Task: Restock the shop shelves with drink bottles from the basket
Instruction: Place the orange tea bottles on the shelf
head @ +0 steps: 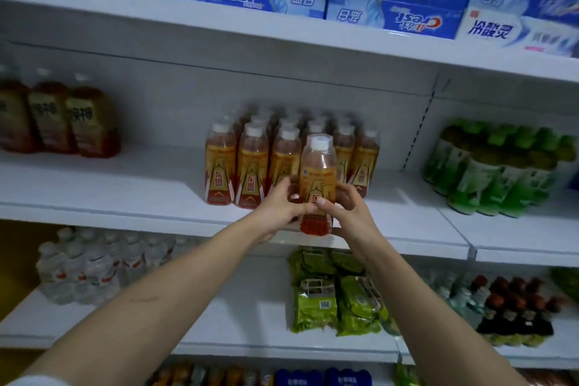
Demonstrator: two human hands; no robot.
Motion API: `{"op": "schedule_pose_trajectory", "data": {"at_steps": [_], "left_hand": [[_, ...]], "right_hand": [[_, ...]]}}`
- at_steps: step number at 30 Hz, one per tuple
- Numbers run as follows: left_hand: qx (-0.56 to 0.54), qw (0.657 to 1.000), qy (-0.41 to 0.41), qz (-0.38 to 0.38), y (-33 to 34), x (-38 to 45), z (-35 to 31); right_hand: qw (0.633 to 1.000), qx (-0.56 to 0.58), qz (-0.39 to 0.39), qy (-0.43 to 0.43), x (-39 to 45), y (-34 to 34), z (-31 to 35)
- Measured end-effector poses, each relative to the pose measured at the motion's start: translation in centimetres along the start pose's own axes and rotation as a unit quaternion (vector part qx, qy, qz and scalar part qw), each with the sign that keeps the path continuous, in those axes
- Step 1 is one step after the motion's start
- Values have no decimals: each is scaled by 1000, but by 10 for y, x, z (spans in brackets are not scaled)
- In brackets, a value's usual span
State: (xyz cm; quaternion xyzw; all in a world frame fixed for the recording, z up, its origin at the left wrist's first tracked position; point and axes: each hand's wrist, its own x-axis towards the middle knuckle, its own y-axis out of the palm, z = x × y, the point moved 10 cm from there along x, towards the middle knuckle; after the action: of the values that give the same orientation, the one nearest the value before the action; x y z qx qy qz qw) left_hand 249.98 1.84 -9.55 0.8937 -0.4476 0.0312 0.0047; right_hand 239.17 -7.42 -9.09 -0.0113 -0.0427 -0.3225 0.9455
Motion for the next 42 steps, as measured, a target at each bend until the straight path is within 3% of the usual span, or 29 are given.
{"op": "schedule_pose_trajectory", "data": {"at_steps": [6, 11, 16, 22, 29, 34, 39, 42], "left_hand": [[85, 991, 22, -99, 8, 25, 6], [184, 945, 63, -264, 2, 24, -7], [195, 914, 84, -345, 2, 19, 1], [275, 897, 108, -329, 14, 21, 4], [281, 922, 82, -254, 20, 20, 25], [288, 924, 53, -246, 20, 9, 35], [321, 906, 105, -253, 24, -16, 35], [398, 863, 171, -259, 19, -44, 38]], "right_hand": [[999, -30, 24, -22, 43, -18, -18], [999, -26, -1, -34, 66, -27, -25], [995, -67, -17, -66, 80, -25, -31], [993, -87, -53, -61, 94, -26, -33], [981, -165, -66, -77, 96, -22, -37], [977, -198, -44, -60, 92, -22, -44], [974, -196, -80, -83, 72, -25, -36], [964, -182, -122, -150, 31, -14, -36]]}}
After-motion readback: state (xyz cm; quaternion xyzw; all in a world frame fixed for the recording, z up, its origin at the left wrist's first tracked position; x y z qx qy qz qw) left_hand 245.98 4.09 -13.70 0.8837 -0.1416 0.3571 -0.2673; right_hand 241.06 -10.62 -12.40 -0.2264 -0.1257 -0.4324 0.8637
